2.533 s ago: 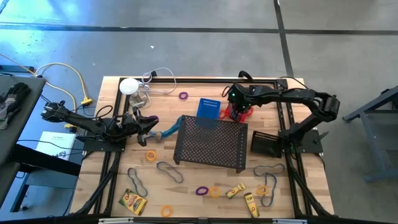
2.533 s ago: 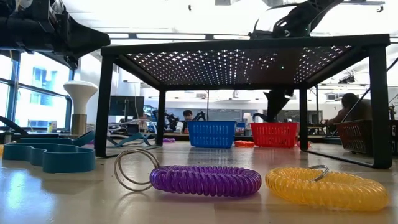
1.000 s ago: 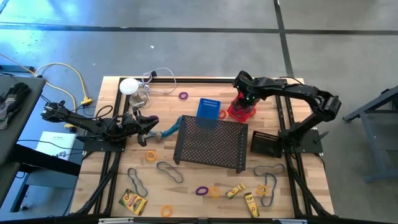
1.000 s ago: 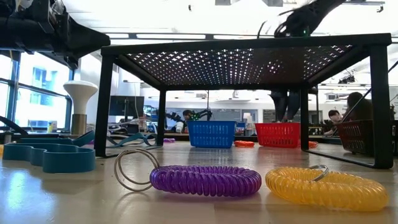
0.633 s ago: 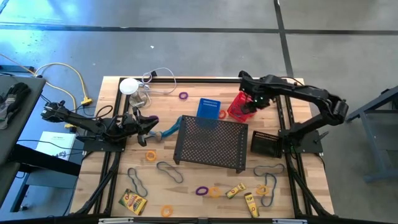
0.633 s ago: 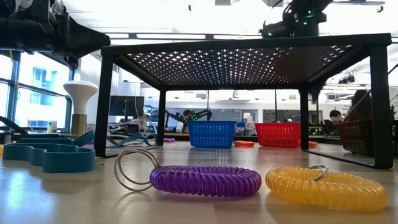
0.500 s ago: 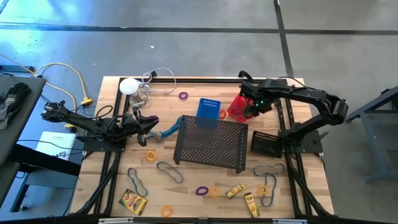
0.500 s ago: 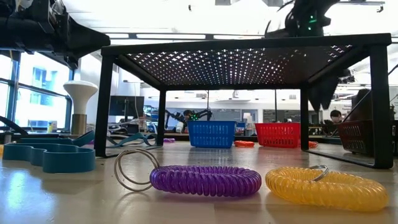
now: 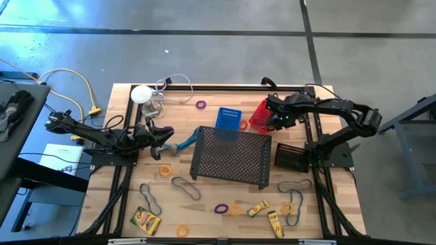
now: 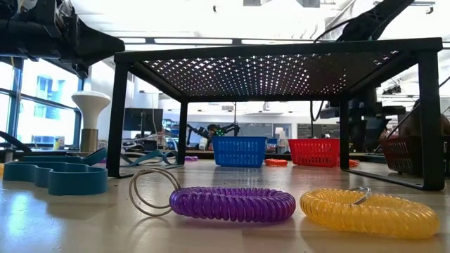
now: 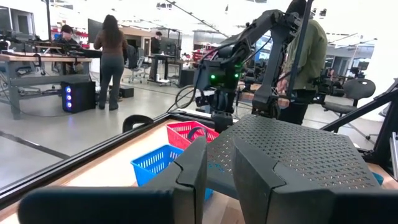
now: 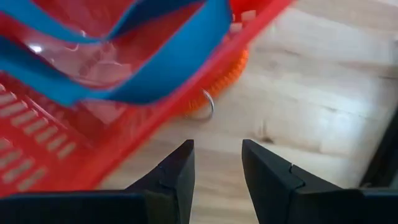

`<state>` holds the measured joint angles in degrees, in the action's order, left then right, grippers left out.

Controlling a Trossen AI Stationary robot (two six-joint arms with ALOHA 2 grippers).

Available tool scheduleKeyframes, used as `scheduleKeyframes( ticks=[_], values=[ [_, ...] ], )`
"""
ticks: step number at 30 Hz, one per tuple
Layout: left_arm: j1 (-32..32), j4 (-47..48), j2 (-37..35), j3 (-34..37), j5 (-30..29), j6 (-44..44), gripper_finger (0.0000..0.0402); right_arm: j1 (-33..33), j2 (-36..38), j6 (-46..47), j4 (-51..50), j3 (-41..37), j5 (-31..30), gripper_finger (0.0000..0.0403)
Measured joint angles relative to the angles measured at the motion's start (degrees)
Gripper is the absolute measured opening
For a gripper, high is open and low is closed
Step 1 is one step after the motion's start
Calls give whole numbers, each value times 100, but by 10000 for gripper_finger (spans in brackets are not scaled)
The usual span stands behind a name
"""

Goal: Pick & Place Office Desk Supplies
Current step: Put the orange spiral keychain into the black bin

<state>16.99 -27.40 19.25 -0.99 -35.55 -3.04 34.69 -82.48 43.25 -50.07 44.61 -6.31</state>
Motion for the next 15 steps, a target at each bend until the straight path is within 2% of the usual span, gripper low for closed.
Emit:
scheduleKeyframes(
  ticks=[3,15],
  values=[
    [0,0,0,0,0,1,66,80,-9,-16,286,-38,-167,121],
    [0,-1,-2,0,-2,2,66,106,-440,-149,742,-42,-167,121]
  ],
)
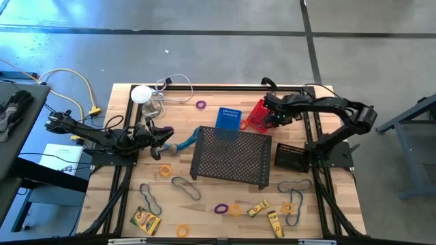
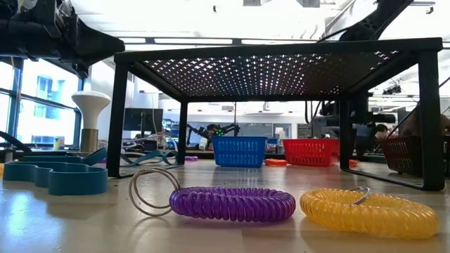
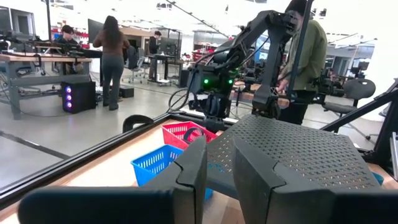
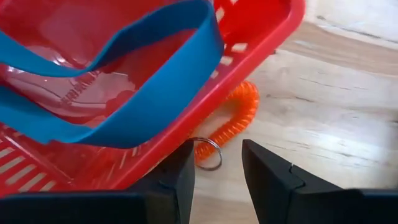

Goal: Pick & Place Office Desk Supplies
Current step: Put the orange spiral keychain into the black bin

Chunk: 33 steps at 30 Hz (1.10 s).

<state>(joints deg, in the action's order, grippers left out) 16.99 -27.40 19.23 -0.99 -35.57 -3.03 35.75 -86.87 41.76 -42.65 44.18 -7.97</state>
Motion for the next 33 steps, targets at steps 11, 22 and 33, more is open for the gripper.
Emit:
scheduleKeyframes(
  ticks=[11,22,33],
  values=[
    [7,0,2,0,-2,2,66,7,-164,2,29,0,-334,121],
    [7,0,-1,0,-2,2,66,4,-161,15,220,-211,-419,121],
    [7,-2,1,0,-2,4,66,2,-151,-287,520,-354,-514,96]
  ],
)
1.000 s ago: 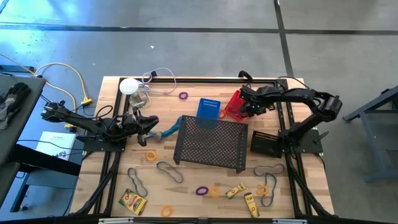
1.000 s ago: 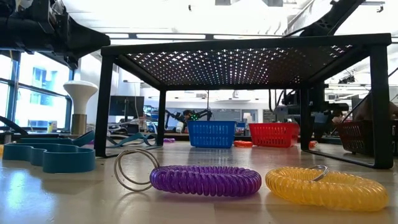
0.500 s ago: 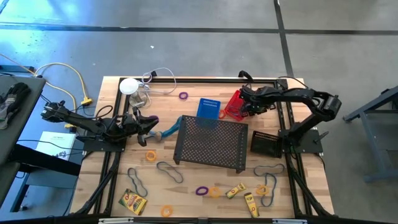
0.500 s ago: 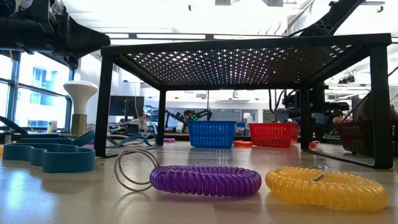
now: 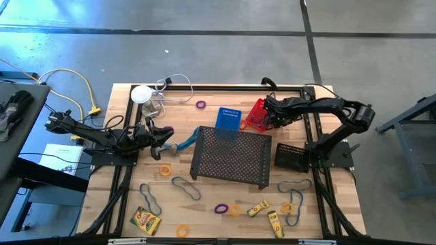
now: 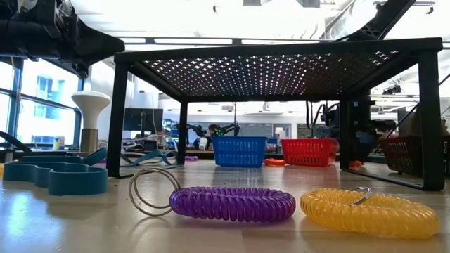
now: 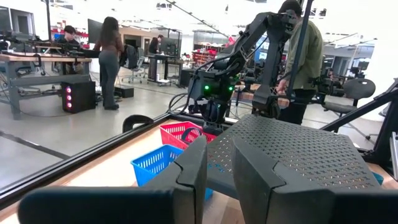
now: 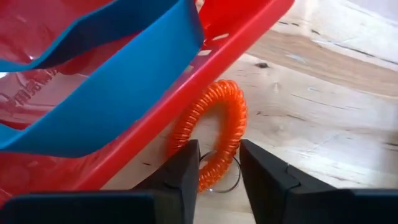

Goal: Pick & Place Office Desk Supplies
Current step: Put the orange spiral keychain into the black bin

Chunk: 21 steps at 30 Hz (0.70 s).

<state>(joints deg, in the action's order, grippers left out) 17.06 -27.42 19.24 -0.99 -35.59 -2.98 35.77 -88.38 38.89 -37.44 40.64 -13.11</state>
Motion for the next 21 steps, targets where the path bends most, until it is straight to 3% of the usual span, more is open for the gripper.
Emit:
scheduleKeyframes(
  ticks=[5,13,21],
  values=[
    [0,0,-1,0,0,0,66,-7,-2,-151,6,0,-49,17],
    [0,0,-1,0,0,1,66,-22,73,-314,-33,-18,-176,6],
    [-1,-2,-1,0,0,0,66,-274,725,-220,-482,-29,-371,4]
  ],
)
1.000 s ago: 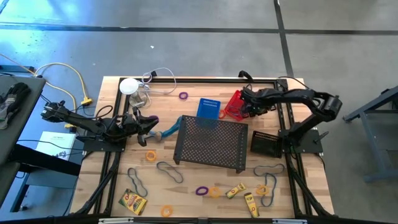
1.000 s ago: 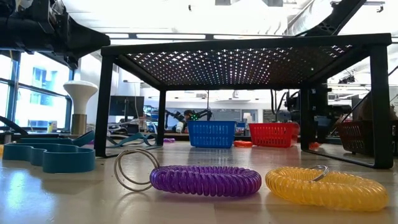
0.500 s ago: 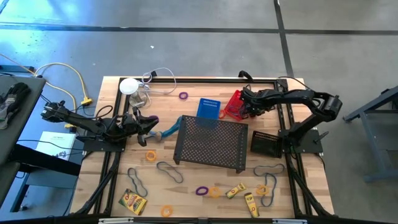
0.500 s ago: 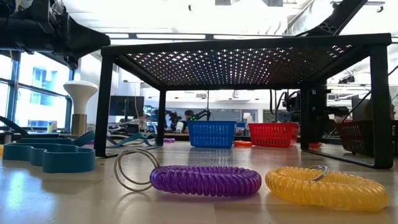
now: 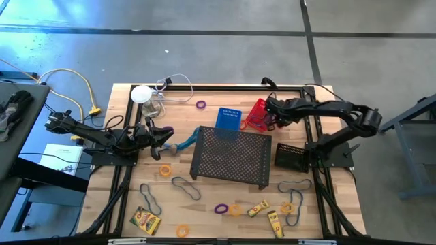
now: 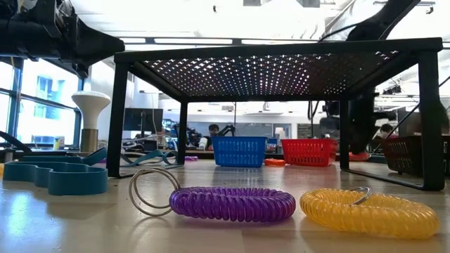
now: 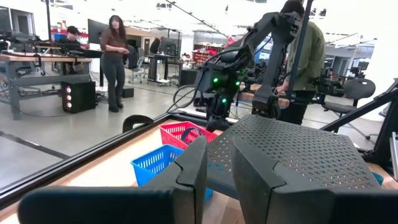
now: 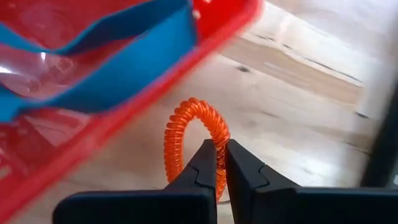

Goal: Pick & Place Office Desk Supplies
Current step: Put the orange spiral keychain into the black bin

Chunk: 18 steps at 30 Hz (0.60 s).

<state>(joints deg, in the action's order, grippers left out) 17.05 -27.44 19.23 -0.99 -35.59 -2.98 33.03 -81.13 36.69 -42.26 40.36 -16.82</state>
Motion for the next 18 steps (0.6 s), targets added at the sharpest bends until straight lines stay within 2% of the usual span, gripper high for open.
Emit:
scheduleKeyframes(
  ticks=[6,11,15,18],
  values=[
    [-1,0,0,0,0,0,66,-352,896,262,-828,124,-132,4],
    [0,-2,0,0,0,0,66,-1054,1881,658,-1737,379,-424,3],
    [1,-2,0,0,0,0,66,-1904,2510,819,-2271,474,75,3],
    [-2,-2,-1,0,0,0,66,-2728,2692,1259,-2470,474,372,3]
  ],
)
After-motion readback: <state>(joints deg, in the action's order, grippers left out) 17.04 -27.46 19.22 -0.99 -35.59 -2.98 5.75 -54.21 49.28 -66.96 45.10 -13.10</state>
